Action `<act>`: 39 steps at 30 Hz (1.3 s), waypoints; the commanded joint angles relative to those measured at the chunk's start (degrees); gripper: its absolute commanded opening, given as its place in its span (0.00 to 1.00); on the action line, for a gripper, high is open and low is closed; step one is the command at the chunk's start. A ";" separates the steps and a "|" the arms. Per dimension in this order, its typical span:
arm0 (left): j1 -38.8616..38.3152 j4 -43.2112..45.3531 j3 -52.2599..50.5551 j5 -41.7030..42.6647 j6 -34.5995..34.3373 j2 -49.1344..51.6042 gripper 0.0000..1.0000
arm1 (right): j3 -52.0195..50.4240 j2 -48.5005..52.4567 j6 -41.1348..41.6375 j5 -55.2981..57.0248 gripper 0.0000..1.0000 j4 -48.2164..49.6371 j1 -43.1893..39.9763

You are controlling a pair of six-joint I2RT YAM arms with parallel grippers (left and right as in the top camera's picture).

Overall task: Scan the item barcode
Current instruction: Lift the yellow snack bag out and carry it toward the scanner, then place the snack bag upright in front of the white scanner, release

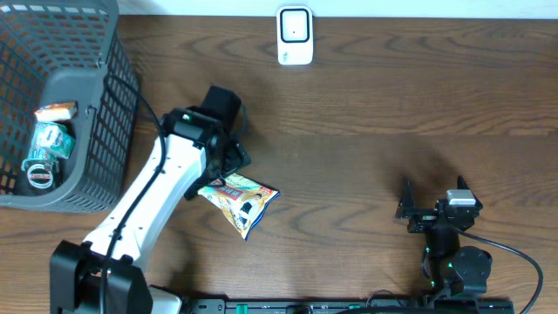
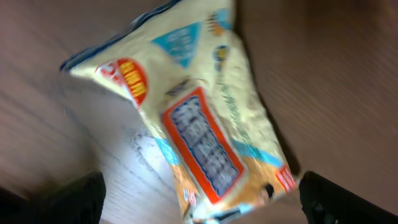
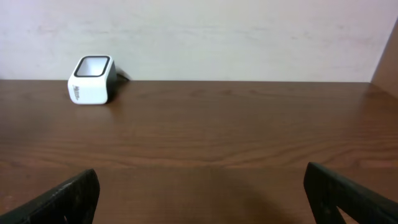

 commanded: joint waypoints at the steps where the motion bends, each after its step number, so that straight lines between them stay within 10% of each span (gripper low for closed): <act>1: -0.20 2.29 -4.85 -2.36 -14.38 0.31 0.98 | -0.09 -0.37 0.61 0.44 0.99 -0.26 -0.17; 18: -2.78 20.98 -19.52 -2.71 -21.31 0.74 0.88 | -0.09 -0.37 0.63 0.44 0.99 -0.28 -0.17; 25: -2.75 23.63 -20.63 -3.91 -19.78 0.74 0.44 | -0.09 -0.37 0.61 0.44 0.99 -0.26 -0.17; 28: -2.75 28.85 -18.93 -2.38 -11.56 0.70 0.07 | -0.09 -0.37 0.63 0.44 0.99 -0.26 -0.17; 39: -2.78 54.31 -9.70 3.34 19.17 0.70 0.07 | -0.09 -0.37 0.63 0.44 0.99 -0.28 -0.17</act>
